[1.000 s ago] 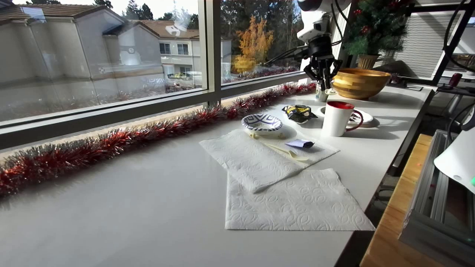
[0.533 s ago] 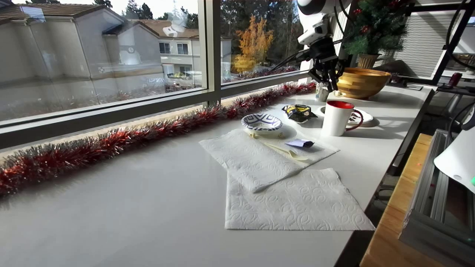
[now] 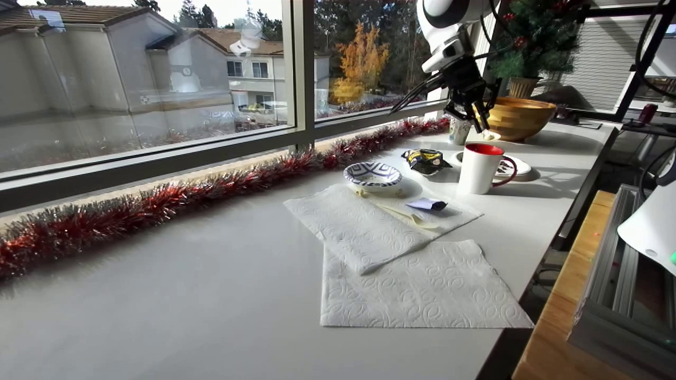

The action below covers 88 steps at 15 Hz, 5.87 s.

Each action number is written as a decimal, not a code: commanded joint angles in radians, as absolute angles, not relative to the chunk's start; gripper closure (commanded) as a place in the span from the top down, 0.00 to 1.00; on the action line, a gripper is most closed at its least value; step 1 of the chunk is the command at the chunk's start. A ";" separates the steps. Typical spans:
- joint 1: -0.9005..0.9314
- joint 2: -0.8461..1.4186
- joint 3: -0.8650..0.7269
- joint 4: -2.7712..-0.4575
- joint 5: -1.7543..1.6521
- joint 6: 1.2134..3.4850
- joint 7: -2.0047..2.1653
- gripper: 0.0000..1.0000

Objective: Using the spoon, move one object from the plate to the left, to the cup

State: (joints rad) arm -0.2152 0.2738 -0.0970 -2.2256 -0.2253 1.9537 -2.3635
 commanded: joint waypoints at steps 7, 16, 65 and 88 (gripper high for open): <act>-0.176 0.271 -0.124 -2.223 -0.344 1.894 -2.008 0.03; -0.148 0.338 -0.116 -2.139 -0.411 1.690 -1.641 0.03; -0.131 0.638 0.105 -1.898 0.090 2.218 -1.695 0.40; -0.011 -0.062 0.000 -2.337 -0.244 2.130 -0.693 1.00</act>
